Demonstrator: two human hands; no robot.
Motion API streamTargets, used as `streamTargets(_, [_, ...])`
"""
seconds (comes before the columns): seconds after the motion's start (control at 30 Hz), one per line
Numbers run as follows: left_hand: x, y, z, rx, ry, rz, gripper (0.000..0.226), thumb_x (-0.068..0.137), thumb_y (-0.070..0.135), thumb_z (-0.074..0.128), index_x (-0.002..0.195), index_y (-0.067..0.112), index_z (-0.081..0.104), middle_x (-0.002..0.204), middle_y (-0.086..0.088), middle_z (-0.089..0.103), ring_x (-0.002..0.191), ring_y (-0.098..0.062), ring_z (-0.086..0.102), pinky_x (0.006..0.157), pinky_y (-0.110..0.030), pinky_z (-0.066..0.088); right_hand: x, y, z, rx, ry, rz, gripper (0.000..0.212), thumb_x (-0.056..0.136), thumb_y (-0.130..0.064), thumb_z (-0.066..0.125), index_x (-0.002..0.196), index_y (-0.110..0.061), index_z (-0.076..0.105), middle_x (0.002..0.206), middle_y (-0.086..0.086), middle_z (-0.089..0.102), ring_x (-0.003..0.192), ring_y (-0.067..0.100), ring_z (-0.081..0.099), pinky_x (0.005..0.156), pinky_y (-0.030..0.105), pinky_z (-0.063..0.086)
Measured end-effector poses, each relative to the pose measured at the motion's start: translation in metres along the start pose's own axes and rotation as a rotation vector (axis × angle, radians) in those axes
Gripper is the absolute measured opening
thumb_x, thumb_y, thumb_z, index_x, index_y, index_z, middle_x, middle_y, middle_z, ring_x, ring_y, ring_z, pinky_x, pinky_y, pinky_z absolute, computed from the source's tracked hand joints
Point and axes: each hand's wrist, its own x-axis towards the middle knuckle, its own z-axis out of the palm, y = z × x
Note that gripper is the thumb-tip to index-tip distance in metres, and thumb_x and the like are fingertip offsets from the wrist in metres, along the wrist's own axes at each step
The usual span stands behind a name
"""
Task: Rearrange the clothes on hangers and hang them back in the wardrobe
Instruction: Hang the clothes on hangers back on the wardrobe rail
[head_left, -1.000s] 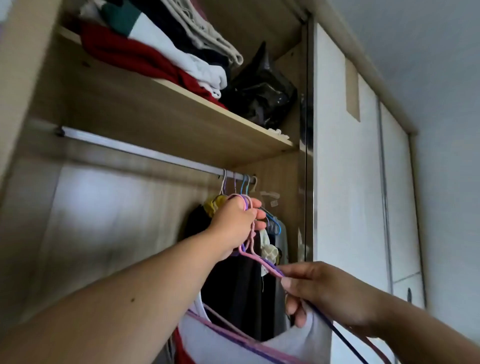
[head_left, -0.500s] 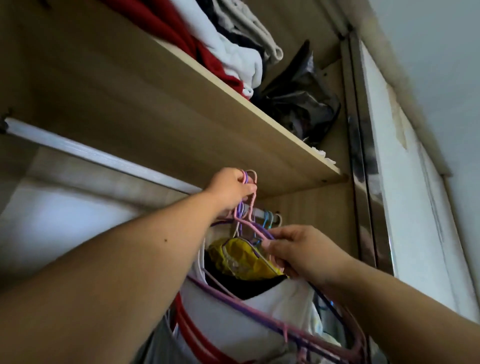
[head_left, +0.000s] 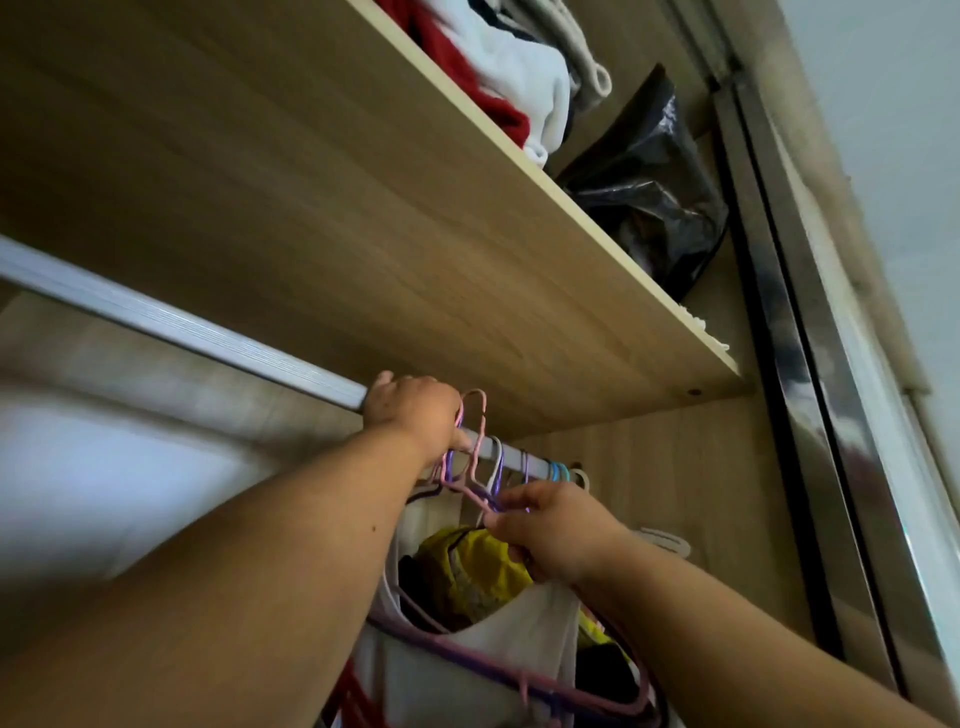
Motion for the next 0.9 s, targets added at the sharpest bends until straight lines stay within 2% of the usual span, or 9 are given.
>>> streamTargets(0.17, [0.003,-0.001,0.008,0.069,-0.013,0.003,0.064,0.071,0.065,0.065,0.122,0.030,0.050,0.123,-0.001,0.059,0.119,-0.025,0.050,0.106,-0.046,0.024,0.000,0.012,0.013,-0.062,-0.098,-0.041,0.034,0.090,-0.018,0.058,0.123,-0.025,0.059,0.061,-0.001,0.053,0.047,0.008,0.045,0.047,0.022,0.042])
streamTargets(0.27, [0.001,-0.003,0.005,0.082,-0.058,0.053,0.056,0.077,0.064,0.061,0.123,0.034,0.053,0.122,0.000,0.059,0.119,-0.025,0.050,0.106,-0.046,0.024,-0.003,0.012,0.009,-0.081,-0.139,-0.007,0.025,0.092,-0.022,0.057,0.116,-0.023,0.063,0.066,-0.001,0.053,0.056,0.010,0.049,0.050,0.020,0.046])
streamTargets(0.37, [0.000,-0.006,0.002,0.065,-0.084,0.057,0.053,0.077,0.064,0.060,0.120,0.033,0.055,0.118,0.002,0.062,0.115,-0.023,0.053,0.106,-0.045,0.025,-0.008,0.012,0.007,-0.088,-0.171,0.005,0.025,0.093,-0.024,0.057,0.117,-0.019,0.062,0.076,0.004,0.054,0.069,0.017,0.054,0.044,0.017,0.046])
streamTargets(0.53, [-0.004,-0.011,-0.006,0.089,-0.122,0.017,0.056,0.077,0.062,0.062,0.122,0.029,0.053,0.120,0.000,0.062,0.117,-0.024,0.053,0.108,-0.046,0.025,-0.013,0.010,0.004,-0.154,-0.169,-0.005,0.029,0.091,-0.032,0.058,0.117,-0.019,0.062,0.072,0.000,0.055,0.061,0.011,0.052,0.046,0.015,0.046])
streamTargets(0.6, [-0.006,-0.014,-0.010,0.105,-0.127,0.004,0.055,0.077,0.062,0.062,0.120,0.029,0.052,0.118,0.001,0.062,0.114,-0.024,0.054,0.106,-0.047,0.027,-0.016,0.008,-0.001,-0.210,-0.152,-0.038,0.038,0.090,-0.040,0.058,0.123,-0.022,0.059,0.082,-0.001,0.060,0.070,0.010,0.057,0.053,0.014,0.046])
streamTargets(0.67, [-0.013,-0.014,-0.013,0.128,-0.117,-0.007,0.055,0.076,0.063,0.062,0.119,0.029,0.052,0.118,0.000,0.060,0.114,-0.026,0.053,0.103,-0.048,0.029,-0.021,0.008,-0.008,-0.291,-0.094,-0.095,0.049,0.088,-0.046,0.058,0.131,-0.023,0.053,0.107,-0.001,0.063,0.095,0.011,0.059,0.070,0.016,0.044])
streamTargets(0.73, [-0.024,-0.007,-0.014,0.117,-0.077,0.007,0.057,0.076,0.062,0.062,0.121,0.029,0.052,0.123,-0.001,0.056,0.117,-0.026,0.049,0.102,-0.050,0.030,-0.035,0.011,-0.019,-0.312,-0.029,-0.129,0.056,0.088,-0.048,0.057,0.137,-0.023,0.047,0.127,-0.002,0.059,0.109,0.009,0.056,0.084,0.017,0.039])
streamTargets(0.83, [-0.050,0.025,-0.015,-0.065,-0.014,0.092,0.062,0.076,0.056,0.063,0.130,0.033,0.046,0.135,0.001,0.047,0.127,-0.025,0.042,0.104,-0.049,0.029,-0.070,0.018,-0.048,-0.368,0.068,-0.164,0.058,0.085,-0.046,0.061,0.138,-0.025,0.045,0.128,0.000,0.060,0.111,0.015,0.059,0.094,0.024,0.044])
streamTargets(0.9, [-0.079,0.065,-0.017,-0.219,0.007,0.209,0.063,0.074,0.053,0.064,0.132,0.035,0.045,0.138,0.003,0.046,0.129,-0.023,0.042,0.105,-0.044,0.031,-0.109,0.031,-0.078,-0.578,0.117,-0.171,0.059,0.085,-0.045,0.062,0.138,-0.028,0.044,0.127,0.000,0.057,0.118,0.018,0.053,0.098,0.022,0.037])
